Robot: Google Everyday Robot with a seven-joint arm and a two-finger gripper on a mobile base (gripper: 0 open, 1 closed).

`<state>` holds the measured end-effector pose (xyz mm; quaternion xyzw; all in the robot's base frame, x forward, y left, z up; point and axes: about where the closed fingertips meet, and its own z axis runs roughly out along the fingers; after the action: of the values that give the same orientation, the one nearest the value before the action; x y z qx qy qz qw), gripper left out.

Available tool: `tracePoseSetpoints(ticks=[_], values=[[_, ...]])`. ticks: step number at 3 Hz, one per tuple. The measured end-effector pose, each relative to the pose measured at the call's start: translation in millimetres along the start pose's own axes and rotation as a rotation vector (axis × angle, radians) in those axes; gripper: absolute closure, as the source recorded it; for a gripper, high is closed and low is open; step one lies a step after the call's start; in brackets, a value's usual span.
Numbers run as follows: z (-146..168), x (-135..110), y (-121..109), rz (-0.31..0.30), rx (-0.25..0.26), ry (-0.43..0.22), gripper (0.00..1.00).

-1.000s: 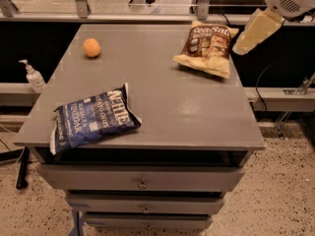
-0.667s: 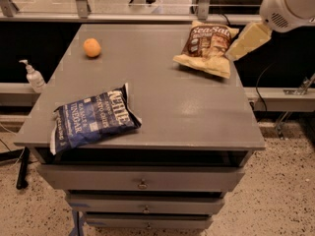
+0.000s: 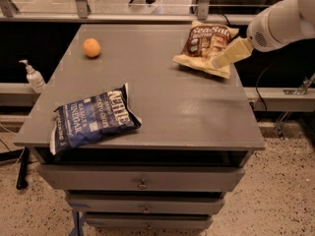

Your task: Move brown chip bag near orange

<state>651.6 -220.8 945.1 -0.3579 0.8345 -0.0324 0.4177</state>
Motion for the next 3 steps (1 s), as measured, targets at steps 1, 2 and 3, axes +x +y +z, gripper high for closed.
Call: tracePoseSetpoints(ticks=[1,2,3], values=[[30.4,6.8,11.4,0.083,-0.047,-0.029,0.00],[60.4,9.5,17.0,0.150,-0.087,-0.064,0.00],[87.0,3.4,24.2,0.185,-0.125,-0.099,0.13]])
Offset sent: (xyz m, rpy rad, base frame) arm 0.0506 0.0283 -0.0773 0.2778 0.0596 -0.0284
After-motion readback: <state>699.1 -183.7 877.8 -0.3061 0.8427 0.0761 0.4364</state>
